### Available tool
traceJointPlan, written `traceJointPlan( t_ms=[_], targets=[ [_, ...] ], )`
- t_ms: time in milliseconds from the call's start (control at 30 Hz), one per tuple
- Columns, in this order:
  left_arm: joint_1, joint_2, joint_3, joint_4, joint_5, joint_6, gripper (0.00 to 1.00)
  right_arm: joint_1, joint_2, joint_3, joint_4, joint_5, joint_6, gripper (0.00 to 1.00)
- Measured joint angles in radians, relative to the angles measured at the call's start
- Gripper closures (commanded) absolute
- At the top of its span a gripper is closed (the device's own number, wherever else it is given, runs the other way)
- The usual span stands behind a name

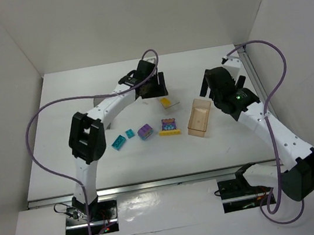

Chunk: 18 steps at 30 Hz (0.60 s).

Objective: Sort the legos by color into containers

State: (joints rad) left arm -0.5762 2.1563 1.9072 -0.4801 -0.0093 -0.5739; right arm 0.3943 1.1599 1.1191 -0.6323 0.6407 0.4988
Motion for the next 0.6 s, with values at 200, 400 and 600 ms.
traceJointPlan(
  t_ms=[200, 400, 600],
  targets=[
    [-0.01, -0.359, -0.315, -0.048, -0.218, 0.049, 0.3, -0.001, -0.027, -0.031, 0.001, -0.029, -0.002, 0.0],
    [0.024, -0.645, -0.655, -0.074, -0.324, 0.041, 0.12, -0.002, -0.039, -0.049, 0.003, -0.064, -0.003, 0.0],
    [0.072, -0.678, -0.888, -0.099, -0.314, 0.019, 0.09, -0.009, -0.037, -0.054, 0.008, -0.093, -0.002, 0.0]
  ],
)
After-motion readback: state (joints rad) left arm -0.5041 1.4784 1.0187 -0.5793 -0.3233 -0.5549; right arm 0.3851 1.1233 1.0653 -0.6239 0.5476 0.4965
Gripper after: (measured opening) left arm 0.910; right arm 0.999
